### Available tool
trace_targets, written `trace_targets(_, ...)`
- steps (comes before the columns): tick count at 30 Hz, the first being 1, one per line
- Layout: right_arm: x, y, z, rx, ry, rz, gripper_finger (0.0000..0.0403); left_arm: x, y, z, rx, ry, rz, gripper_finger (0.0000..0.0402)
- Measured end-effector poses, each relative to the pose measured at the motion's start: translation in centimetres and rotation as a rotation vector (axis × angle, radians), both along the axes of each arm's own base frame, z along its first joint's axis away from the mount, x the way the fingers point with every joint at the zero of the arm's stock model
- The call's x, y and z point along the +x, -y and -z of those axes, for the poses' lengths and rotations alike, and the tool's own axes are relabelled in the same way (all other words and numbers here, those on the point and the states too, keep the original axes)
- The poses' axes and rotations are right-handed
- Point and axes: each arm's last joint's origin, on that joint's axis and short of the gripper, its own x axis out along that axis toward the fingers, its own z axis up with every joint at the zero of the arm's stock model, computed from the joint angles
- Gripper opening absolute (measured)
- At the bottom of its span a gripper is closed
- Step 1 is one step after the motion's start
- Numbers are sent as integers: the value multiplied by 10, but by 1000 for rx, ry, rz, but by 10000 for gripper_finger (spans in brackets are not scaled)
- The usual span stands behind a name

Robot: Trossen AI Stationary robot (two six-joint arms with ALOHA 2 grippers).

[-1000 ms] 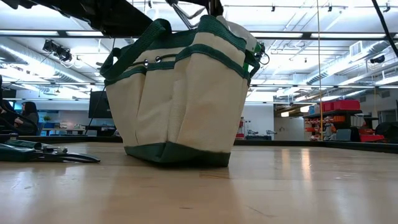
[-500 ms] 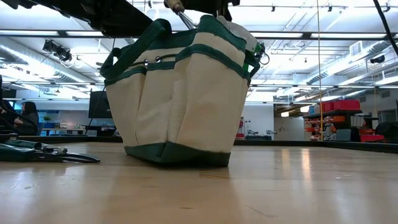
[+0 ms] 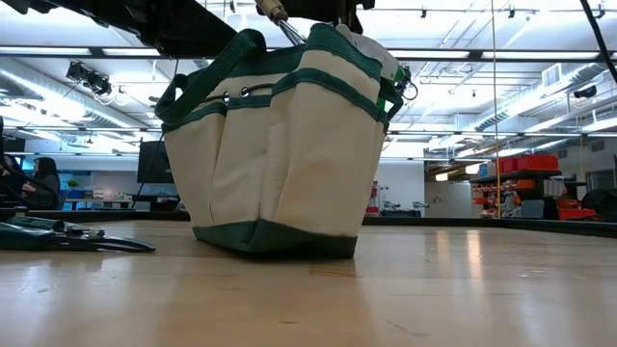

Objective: Pick & Place Garden tools in Gardening bag
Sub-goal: Put the brown hand rake into the gardening bag

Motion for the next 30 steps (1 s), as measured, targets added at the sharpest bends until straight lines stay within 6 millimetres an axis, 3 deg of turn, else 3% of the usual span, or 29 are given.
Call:
trace_targets(12,0,-3,-5,6,49,-7,43,0,0,0,0,0,0,270)
trace_targets(23,14,-8,32,84,-38,9,43,0,0,0,0,0,0,270)
trace_targets(30,11,-7,22,63,-12,1,43,0,0,0,0,0,0,270)
